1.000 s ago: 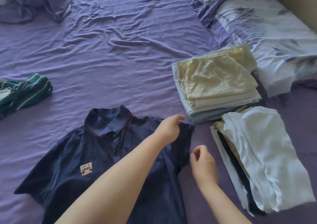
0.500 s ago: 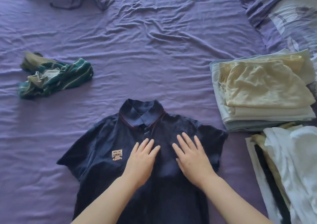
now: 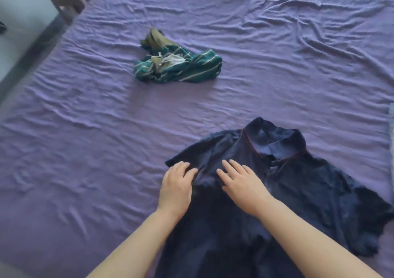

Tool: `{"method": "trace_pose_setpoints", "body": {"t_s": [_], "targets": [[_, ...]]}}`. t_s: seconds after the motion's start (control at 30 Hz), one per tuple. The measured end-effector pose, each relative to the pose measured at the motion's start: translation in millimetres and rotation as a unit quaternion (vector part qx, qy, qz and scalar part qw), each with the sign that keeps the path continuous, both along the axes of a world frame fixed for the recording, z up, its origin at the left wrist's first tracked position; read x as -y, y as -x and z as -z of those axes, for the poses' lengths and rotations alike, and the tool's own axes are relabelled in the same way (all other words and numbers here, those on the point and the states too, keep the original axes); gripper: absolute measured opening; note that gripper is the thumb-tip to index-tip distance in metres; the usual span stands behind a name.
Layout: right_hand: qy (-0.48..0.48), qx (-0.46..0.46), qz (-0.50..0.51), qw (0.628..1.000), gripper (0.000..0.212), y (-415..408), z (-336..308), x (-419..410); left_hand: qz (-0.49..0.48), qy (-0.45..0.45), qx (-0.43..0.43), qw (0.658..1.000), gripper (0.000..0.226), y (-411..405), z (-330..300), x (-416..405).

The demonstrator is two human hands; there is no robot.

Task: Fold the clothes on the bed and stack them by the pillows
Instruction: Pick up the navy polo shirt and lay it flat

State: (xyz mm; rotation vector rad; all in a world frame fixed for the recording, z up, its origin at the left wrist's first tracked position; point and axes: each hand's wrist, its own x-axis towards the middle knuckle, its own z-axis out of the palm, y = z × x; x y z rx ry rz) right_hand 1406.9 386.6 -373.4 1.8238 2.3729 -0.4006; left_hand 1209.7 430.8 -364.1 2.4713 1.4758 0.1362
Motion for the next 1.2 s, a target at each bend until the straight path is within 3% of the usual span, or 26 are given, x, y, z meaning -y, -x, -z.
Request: {"method": "trace_pose_setpoints", "body": {"t_s": [0.1,0.17,0.3,0.43,0.7,0.8,0.9,0.97,1.07,1.2], "targets": [[0.004,-0.006,0.010,1.000,0.052,16.5,5.6,-32.2,-0.172,0.050,0.004,0.984,0.047,15.1,0.2,-24.9],[0.024,-0.005,0.017,1.000,0.053,23.3,10.0,-51.3,-0.233,0.081,-0.013,0.969,0.050,20.8,5.2,-42.5],[0.034,0.012,0.023,0.999,0.052,28.5,12.0,-72.2,-0.174,0.067,-0.067,0.980,0.024,20.1,8.4,-77.4],[0.043,0.005,0.052,0.998,0.056,29.1,10.7,-77.3,-0.204,0.046,-0.048,0.977,0.020,22.5,2.9,-123.1],[0.045,0.039,0.123,0.991,0.060,48.1,34.8,-68.4,-0.152,0.060,-0.150,0.975,0.019,19.9,21.6,-143.6],[0.035,0.047,0.138,0.989,0.060,54.2,41.3,-66.2,-0.130,0.016,-0.105,0.986,0.038,22.4,27.3,-116.1],[0.019,0.041,0.152,0.987,0.059,59.2,35.4,-56.3,-0.044,0.012,-0.059,0.997,0.052,22.8,26.6,-74.7],[0.012,0.031,0.154,0.987,0.058,63.5,27.3,-41.0,-0.012,0.053,-0.074,0.996,0.057,25.0,28.9,-45.3],[-0.009,0.026,0.143,0.989,0.061,68.5,20.9,-7.7,-0.042,0.118,-0.082,0.989,0.065,28.7,35.4,-11.8],[-0.015,0.012,0.139,0.990,0.067,79.3,18.2,56.9,-0.040,0.134,-0.132,0.981,0.070,37.9,33.4,36.4]]}}
